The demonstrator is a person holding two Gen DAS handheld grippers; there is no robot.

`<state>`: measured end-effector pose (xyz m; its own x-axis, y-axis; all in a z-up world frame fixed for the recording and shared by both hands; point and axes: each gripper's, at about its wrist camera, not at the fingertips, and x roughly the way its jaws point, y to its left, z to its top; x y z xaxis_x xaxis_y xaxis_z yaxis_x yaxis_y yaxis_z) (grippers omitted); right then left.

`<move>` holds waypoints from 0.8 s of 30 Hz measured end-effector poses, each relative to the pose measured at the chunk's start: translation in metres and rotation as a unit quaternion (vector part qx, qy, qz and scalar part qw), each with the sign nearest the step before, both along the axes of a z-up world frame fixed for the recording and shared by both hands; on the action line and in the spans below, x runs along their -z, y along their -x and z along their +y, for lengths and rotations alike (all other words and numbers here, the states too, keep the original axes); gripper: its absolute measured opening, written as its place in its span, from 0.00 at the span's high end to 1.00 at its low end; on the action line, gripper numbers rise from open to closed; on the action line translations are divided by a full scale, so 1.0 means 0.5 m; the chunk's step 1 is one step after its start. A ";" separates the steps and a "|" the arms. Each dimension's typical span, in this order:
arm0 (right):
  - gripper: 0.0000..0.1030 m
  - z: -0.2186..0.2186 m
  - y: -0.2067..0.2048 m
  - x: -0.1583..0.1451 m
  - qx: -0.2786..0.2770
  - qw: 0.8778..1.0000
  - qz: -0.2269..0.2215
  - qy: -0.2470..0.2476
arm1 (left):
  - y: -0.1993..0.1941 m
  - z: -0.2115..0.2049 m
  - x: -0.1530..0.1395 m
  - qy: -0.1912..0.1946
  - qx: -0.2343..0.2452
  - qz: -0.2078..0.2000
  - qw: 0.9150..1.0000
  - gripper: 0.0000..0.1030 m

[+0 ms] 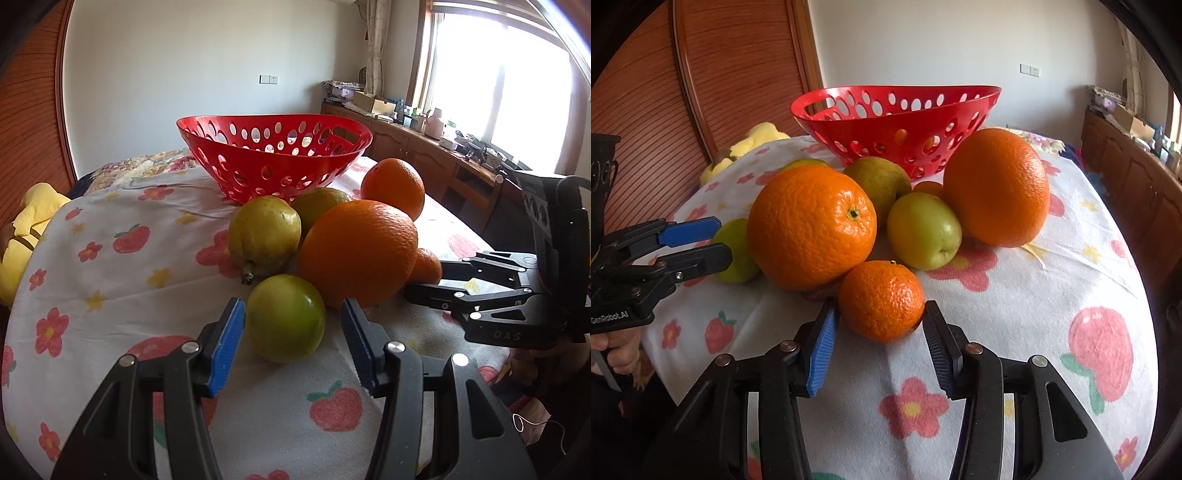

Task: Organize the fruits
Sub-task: 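Withdraw the right tool toward a small tangerine while the left tool moves toward a green lime, then close the right tool on the small tangerine while the left tool grasps the green lime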

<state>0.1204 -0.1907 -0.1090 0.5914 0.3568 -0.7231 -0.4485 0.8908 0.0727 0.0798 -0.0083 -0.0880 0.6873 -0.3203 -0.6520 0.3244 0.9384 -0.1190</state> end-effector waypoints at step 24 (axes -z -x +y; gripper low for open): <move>0.55 -0.046 0.022 -0.010 0.024 1.000 -0.010 -0.001 | -0.021 -0.015 0.028 -0.002 0.009 0.021 1.000 0.51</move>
<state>0.1095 -0.2137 -0.1041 0.6219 0.3287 -0.7108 -0.4070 0.9111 0.0652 0.0905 -0.0160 -0.1018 0.6533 -0.3305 -0.6812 0.3368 0.9326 -0.1295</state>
